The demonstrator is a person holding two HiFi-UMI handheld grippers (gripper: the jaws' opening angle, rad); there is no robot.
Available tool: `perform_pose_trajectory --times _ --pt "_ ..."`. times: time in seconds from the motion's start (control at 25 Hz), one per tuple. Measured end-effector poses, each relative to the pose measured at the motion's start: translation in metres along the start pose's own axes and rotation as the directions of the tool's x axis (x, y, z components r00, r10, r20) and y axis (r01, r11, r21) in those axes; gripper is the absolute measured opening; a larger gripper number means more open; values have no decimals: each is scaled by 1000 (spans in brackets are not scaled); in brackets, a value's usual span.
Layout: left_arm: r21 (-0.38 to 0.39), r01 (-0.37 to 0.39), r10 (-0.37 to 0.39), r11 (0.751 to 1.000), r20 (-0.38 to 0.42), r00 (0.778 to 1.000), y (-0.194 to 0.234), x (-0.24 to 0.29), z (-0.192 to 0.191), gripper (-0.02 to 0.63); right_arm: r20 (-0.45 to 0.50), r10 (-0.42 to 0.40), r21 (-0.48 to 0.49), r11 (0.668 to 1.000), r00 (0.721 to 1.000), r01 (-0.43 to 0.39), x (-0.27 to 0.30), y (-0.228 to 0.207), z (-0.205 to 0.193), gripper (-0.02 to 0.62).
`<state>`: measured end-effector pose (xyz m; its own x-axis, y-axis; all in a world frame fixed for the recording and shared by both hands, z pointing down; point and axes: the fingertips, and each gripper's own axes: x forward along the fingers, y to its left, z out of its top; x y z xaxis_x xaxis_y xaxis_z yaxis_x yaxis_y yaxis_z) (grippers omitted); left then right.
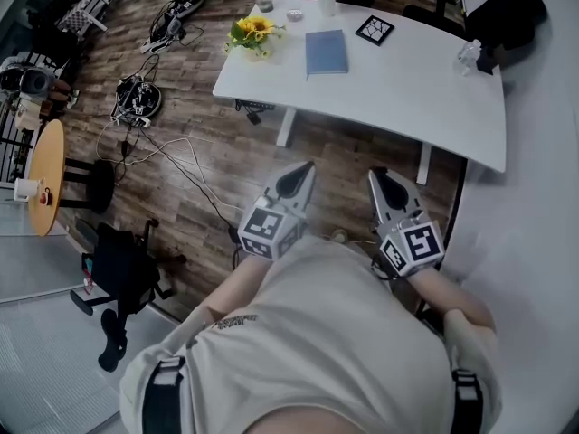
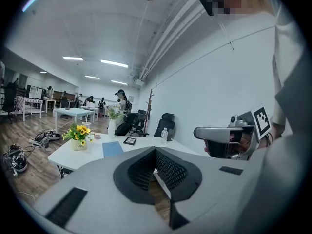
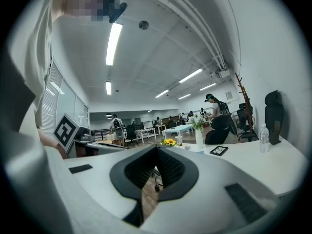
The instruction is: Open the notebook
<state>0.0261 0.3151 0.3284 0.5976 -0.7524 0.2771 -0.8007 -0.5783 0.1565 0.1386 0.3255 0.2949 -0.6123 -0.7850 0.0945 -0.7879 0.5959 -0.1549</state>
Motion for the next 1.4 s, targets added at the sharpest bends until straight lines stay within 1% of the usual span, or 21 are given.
perform_pose_trajectory --times 0.12,0.28,0.52,0.6,0.72,0.88,1.0,1.16,1.28,1.4 --pt "4 -4 4 1000 21 1000 -2 3 2 12 -3 3 2 1000 1000 -3 0 -5 -2 2" --pt "-5 -11 11 1000 13 1000 1 12 -3 12 -4 5 5 1000 1000 -5 3 -13 -4 2" --pt "-8 -15 15 1000 33 999 12 30 1 12 -15 3 -2 1000 1000 -3 18 -30 -8 2" --pt "-8 -13 13 1000 29 1000 20 35 0 12 -18 -2 -3 1000 1000 2 26 -36 -9 2" --pt "-17 -4 4 1000 0 1000 31 46 -3 12 -21 -11 1 1000 1000 11 41 -46 -10 2" --pt "-63 16 -17 998 -6 1000 50 68 1 12 -28 -16 1 1000 999 16 64 -59 -9 2" --pt "-46 19 -20 999 -28 999 65 84 4 12 -42 -23 11 1000 999 23 82 -68 -11 3" --pt "-70 24 -26 997 -25 999 89 104 10 12 -65 -23 27 999 998 25 109 -78 -17 2" --pt "-84 21 -26 996 -61 998 106 116 8 12 -84 -20 38 999 996 23 129 -86 -19 2" --pt "-93 19 -25 995 -69 997 124 130 12 12 -103 -20 51 998 994 25 150 -95 -21 2"
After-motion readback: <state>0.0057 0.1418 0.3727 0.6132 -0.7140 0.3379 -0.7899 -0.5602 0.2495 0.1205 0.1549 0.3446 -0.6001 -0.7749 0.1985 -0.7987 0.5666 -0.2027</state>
